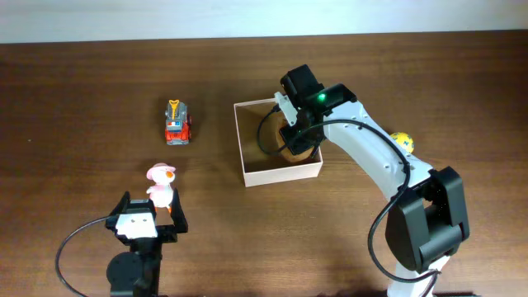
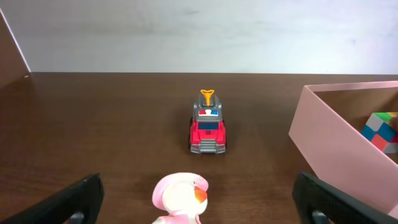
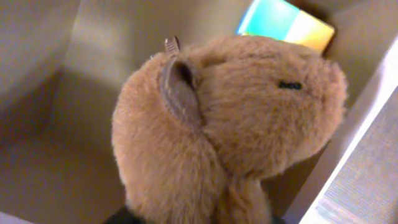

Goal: Pack container
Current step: 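Lower the capybara into the box beside the colour cube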

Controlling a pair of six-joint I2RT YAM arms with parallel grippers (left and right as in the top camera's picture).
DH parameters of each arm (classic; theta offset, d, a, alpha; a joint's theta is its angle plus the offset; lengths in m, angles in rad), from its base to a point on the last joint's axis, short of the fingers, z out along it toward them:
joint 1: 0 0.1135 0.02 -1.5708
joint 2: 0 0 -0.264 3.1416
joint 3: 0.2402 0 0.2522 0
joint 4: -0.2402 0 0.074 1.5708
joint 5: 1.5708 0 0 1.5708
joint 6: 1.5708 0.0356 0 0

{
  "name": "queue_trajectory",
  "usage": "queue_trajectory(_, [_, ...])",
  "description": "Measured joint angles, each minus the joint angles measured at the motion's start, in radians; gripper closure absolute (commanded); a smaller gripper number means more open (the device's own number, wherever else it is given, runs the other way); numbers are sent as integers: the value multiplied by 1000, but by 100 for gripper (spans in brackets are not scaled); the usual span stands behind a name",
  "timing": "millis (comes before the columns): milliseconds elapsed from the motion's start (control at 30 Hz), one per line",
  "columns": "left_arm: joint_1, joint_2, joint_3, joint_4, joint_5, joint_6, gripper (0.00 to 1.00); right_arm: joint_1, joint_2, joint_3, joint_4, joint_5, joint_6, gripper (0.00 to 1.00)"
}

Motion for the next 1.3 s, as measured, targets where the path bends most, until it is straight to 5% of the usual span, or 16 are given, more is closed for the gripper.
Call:
queue_trajectory(500, [0,0,0,0,0,0,1,-29,11,0,-5,3,51,63])
queue_trajectory(833, [0,0,0,0,0,0,1,-34,11,0,-26,3,71,27])
queue_trajectory(1300, [0,0,0,0,0,0,1,-34,15,70,-16,-27,69,24])
